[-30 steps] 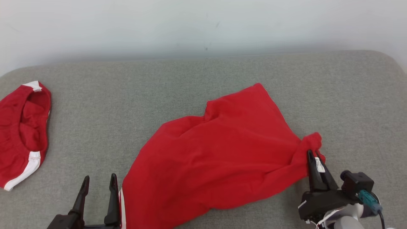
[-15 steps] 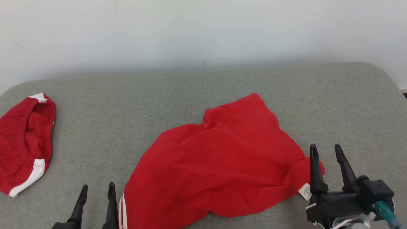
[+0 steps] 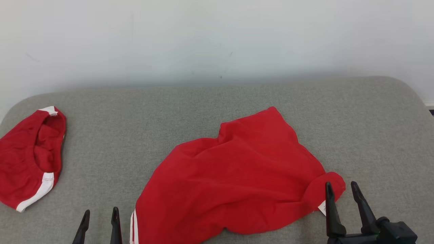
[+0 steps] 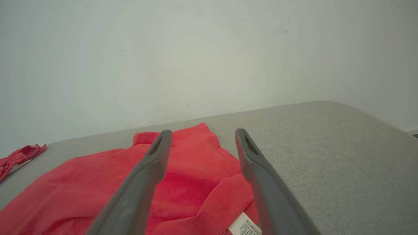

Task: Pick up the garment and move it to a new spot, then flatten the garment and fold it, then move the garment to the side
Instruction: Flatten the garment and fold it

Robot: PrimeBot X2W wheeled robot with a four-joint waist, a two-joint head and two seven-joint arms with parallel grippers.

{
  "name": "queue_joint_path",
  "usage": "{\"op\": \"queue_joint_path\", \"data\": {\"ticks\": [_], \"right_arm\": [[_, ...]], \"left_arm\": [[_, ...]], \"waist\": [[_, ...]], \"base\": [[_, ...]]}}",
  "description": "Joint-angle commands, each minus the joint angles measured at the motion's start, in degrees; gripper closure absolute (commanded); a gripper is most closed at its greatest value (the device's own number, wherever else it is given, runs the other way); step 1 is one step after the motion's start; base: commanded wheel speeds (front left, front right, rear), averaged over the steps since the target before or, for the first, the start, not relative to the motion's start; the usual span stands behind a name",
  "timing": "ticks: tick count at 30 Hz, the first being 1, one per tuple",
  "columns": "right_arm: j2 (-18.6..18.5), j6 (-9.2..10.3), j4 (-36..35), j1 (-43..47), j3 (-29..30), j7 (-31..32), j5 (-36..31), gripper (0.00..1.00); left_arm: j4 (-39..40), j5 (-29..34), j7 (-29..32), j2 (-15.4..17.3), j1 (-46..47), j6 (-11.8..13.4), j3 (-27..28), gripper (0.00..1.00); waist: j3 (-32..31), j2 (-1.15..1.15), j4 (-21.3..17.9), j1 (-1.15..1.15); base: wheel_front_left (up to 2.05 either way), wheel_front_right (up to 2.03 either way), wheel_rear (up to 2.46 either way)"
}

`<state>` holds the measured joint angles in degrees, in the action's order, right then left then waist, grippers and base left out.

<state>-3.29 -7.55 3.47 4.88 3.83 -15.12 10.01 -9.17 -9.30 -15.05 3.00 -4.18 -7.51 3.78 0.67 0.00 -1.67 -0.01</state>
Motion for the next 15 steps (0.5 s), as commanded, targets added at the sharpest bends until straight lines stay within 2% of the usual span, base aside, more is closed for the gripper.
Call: {"op": "queue_joint_path", "data": {"ticks": [1,10,15], "right_arm": [[0.3,0.13,0.2,0.0,-0.7,0.0,0.2,0.00],[0.5,0.13,1.5,-2.4,-1.9,0.0,0.3,0.00],[0.5,0.13,2.4,-3.7,-2.3,0.0,0.2,0.00]], "left_arm": [[-0.5,0.1,-0.2,0.5,0.1,0.0,0.0,0.00],[-4.7,-0.9,-0.2,4.0,6.8,0.1,-2.9,0.00],[-11.7,-2.8,-0.2,6.9,12.3,0.1,-7.0,0.00]], "waist": [[0.6,0.00,-0.6,0.01],[3.3,0.00,-3.4,0.01],[5.9,0.00,-5.3,0.01]], "base": [[0.00,0.00,0.00],[0.00,0.00,0.00],[0.00,0.00,0.00]]}}
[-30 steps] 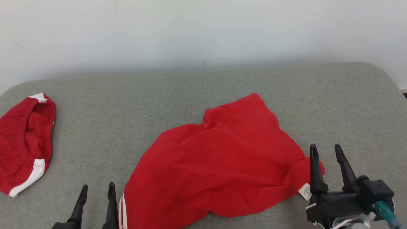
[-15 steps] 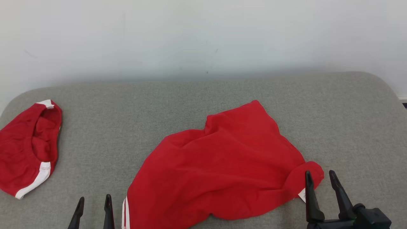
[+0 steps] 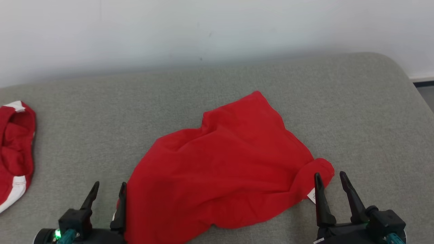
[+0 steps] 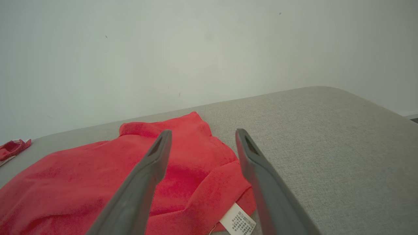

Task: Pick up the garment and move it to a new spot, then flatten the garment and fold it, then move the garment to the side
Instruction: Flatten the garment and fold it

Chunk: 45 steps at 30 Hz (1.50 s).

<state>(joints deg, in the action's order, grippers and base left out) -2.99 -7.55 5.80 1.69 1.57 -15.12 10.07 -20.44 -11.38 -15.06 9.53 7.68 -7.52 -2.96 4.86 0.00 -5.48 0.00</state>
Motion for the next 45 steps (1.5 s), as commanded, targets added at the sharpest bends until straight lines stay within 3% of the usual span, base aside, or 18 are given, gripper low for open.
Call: {"op": "queue_joint_path", "data": {"ticks": [1,10,11,13,18,24,30,38,45], "right_arm": [[0.2,0.13,0.3,-0.8,-0.3,0.0,0.1,0.00],[0.2,0.13,1.1,-2.8,-0.4,0.0,0.9,0.00],[0.2,0.13,1.2,-2.9,-0.3,0.0,0.9,0.00],[0.2,0.13,1.0,-3.1,-0.2,0.0,0.9,0.00],[0.2,0.13,0.2,-3.3,-0.2,0.0,0.5,0.00],[0.2,0.13,-0.5,-4.3,-0.4,0.0,0.2,0.00],[0.2,0.13,-0.2,-7.1,-2.0,0.0,0.7,0.00],[0.2,0.13,0.9,-10.3,-2.9,0.0,2.2,0.00],[0.2,0.13,1.5,-11.0,-3.3,0.0,2.7,0.00]], "left_arm": [[-1.8,-1.3,-0.2,1.1,1.9,0.1,-1.0,0.00],[-15.6,-7.1,1.2,4.3,8.3,0.1,-10.2,0.00],[-16.7,-7.9,1.1,4.6,8.8,0.1,-10.9,0.21],[-18.3,-8.3,0.9,5.2,9.5,0.1,-12.3,1.00],[-17.4,-8.8,0.2,6.3,12.7,0.1,-14.9,1.00],[-11.4,-10.5,0.6,10.0,20.6,0.1,-19.7,1.00],[-8.5,-13.7,4.3,15.3,29.5,0.1,-24.5,1.00],[-12.1,-17.7,5.1,20.1,37.0,0.1,-28.2,1.00],[-18.9,-18.5,1.4,21.3,40.7,0.1,-29.4,1.00]], "waist": [[2.3,0.00,-1.9,0.00],[4.9,0.00,-3.8,0.00],[5.0,0.00,-3.8,0.00],[5.0,0.00,-3.8,0.00],[4.9,0.00,-3.4,0.00],[6.3,0.00,-2.7,0.00],[9.4,0.00,-4.5,0.00],[13.1,0.00,-7.9,0.00],[14.3,0.00,-9.7,0.00]], "base": [[0.00,0.00,0.00],[0.00,0.00,0.00],[0.00,0.00,0.00],[0.00,0.00,0.00],[0.00,0.00,0.00],[0.00,0.00,0.00],[0.00,0.00,0.00],[0.00,0.00,0.00],[0.00,0.00,0.00]]}}
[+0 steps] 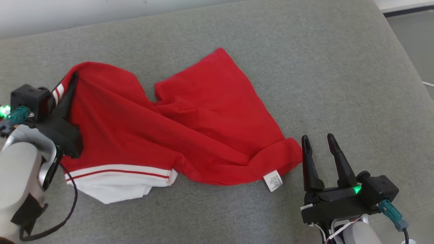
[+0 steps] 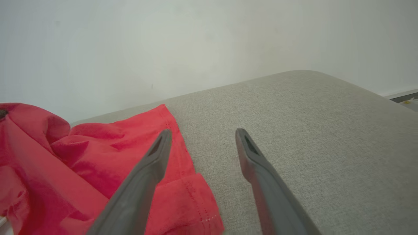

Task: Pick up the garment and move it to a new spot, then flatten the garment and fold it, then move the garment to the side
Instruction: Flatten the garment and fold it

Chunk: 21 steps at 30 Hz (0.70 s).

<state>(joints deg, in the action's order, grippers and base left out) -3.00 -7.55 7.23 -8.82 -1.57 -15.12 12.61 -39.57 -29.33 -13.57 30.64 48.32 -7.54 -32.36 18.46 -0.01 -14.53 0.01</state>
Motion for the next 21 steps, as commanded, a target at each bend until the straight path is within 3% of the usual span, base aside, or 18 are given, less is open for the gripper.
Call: {"op": "queue_joint_path", "data": {"ticks": [1,3,8,15,21], "right_arm": [[0.2,0.13,0.1,-0.5,-0.2,0.0,0.2,0.00],[0.2,0.13,0.2,-0.5,-0.1,0.0,0.3,0.00],[0.2,0.13,0.2,0.0,0.3,0.0,0.2,0.00],[0.2,0.13,0.1,1.6,1.1,0.0,-0.7,0.00],[0.2,0.13,0.2,3.5,2.1,0.0,-1.4,0.00]], "left_arm": [[-0.8,-0.8,-0.4,0.0,0.2,0.1,-0.1,1.00],[-2.3,-0.4,-1.1,-0.3,0.8,0.1,-0.2,0.00],[-2.2,0.1,-1.7,-1.2,0.0,0.2,1.3,0.00],[9.9,2.4,-1.6,-2.5,-7.9,2.6,10.9,0.00],[19.5,5.8,-1.6,-5.6,-18.3,4.0,18.6,0.00]], "waist": [[0.6,0.01,-0.8,-0.01],[0.4,0.01,-0.7,-0.01],[-1.2,0.01,0.5,-0.01],[-5.1,0.01,3.4,-0.01],[-8.8,0.01,6.3,-0.01]], "base": [[0.00,0.00,0.00],[0.00,0.00,0.00],[0.00,0.00,0.00],[0.00,0.00,0.00],[0.00,0.00,0.00]]}}
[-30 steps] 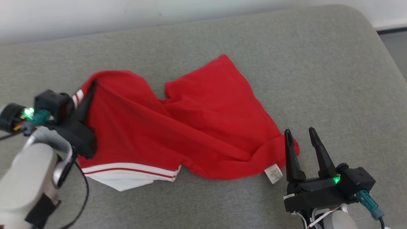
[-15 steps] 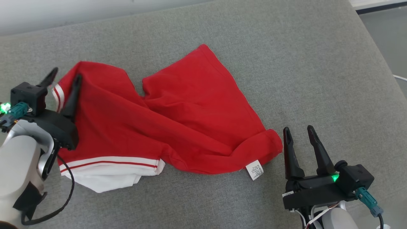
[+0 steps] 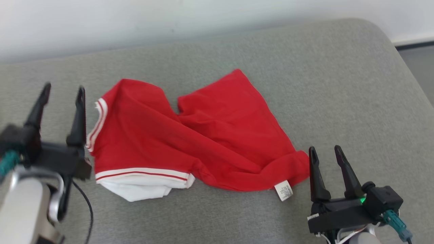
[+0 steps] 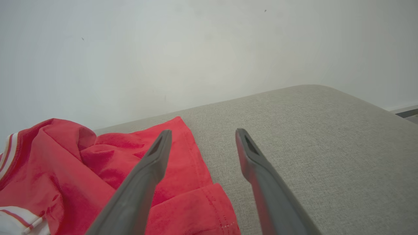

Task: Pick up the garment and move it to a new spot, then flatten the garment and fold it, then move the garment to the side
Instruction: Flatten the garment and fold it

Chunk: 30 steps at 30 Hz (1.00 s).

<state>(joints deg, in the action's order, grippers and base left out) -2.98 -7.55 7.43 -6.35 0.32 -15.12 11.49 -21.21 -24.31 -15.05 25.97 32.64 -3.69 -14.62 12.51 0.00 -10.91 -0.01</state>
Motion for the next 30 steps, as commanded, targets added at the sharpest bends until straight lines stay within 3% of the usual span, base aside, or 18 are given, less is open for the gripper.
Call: {"op": "queue_joint_path", "data": {"ticks": [1,11,30], "right_arm": [[0.2,0.13,0.0,1.3,0.2,0.0,-0.5,0.00],[0.2,0.13,0.4,3.9,1.4,0.0,-2.0,0.00],[0.2,0.13,2.1,6.0,1.9,0.0,-2.2,0.00]], "left_arm": [[2.4,1.3,-0.2,-1.6,-4.3,0.5,2.2,0.00],[9.7,6.9,-0.2,-9.8,-19.9,0.1,10.6,0.00],[14.1,13.8,-0.2,-18.3,-31.1,-2.3,19.5,0.00]], "waist": [[-3.4,0.00,3.1,0.01],[-7.5,0.00,7.6,0.01],[-9.4,0.00,12.6,0.01]], "base": [[0.00,0.00,0.00],[0.00,0.00,0.00],[0.00,0.00,0.00]]}}
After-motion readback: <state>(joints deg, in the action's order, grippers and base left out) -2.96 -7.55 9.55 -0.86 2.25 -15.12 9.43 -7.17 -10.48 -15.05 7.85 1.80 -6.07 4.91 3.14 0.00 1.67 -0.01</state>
